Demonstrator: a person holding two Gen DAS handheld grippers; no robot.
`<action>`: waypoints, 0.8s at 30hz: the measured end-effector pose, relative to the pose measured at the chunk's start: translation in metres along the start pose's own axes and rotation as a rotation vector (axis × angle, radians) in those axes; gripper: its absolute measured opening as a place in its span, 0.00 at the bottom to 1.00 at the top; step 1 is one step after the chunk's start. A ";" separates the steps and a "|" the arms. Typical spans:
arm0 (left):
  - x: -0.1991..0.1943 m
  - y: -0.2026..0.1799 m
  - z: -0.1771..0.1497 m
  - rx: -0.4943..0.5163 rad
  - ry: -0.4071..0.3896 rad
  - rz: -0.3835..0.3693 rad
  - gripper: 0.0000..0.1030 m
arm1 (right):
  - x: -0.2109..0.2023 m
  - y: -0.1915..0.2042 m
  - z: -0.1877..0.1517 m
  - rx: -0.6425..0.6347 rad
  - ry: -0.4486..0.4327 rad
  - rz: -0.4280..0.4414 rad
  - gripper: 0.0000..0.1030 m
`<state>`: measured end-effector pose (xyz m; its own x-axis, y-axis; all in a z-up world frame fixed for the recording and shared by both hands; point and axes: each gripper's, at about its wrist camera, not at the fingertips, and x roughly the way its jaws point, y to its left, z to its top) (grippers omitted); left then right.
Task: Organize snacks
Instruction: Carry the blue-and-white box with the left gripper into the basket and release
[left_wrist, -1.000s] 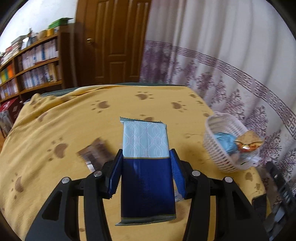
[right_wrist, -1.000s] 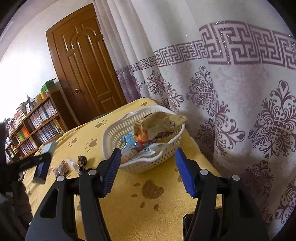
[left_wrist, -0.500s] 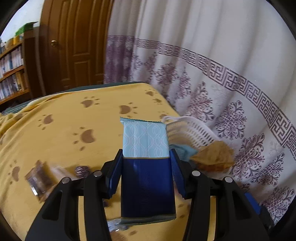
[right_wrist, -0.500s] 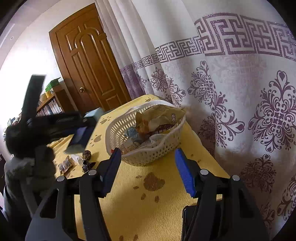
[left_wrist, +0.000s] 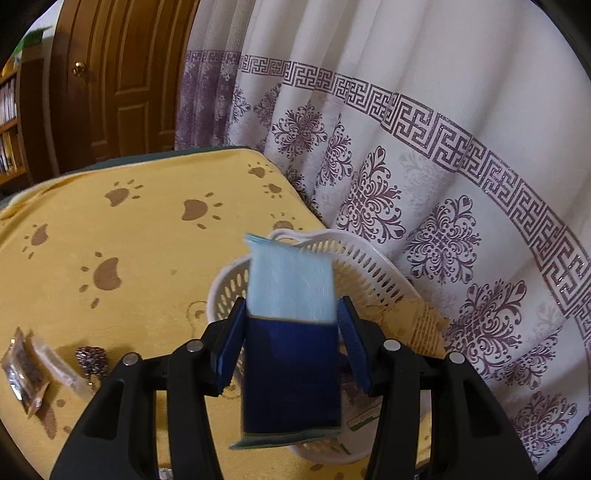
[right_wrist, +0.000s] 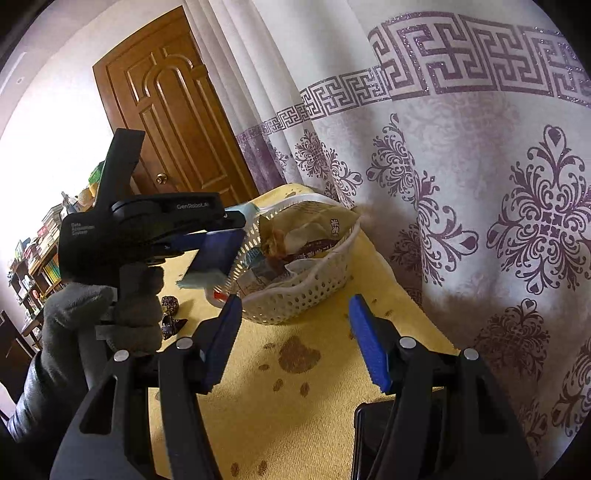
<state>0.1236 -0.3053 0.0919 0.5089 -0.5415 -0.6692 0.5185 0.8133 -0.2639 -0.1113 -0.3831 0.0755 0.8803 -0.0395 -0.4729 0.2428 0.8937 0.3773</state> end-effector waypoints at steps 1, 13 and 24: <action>0.000 0.002 0.000 -0.007 0.003 -0.013 0.54 | 0.000 0.001 0.000 0.000 0.001 0.000 0.61; -0.038 0.027 -0.009 -0.023 -0.072 0.061 0.63 | 0.003 0.012 0.000 -0.018 0.007 0.009 0.61; -0.029 0.033 -0.029 0.008 -0.059 0.165 0.66 | 0.001 0.021 0.001 -0.036 0.003 0.018 0.61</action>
<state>0.1057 -0.2568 0.0820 0.6267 -0.4121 -0.6614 0.4296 0.8908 -0.1479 -0.1049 -0.3651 0.0841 0.8832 -0.0223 -0.4685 0.2124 0.9096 0.3572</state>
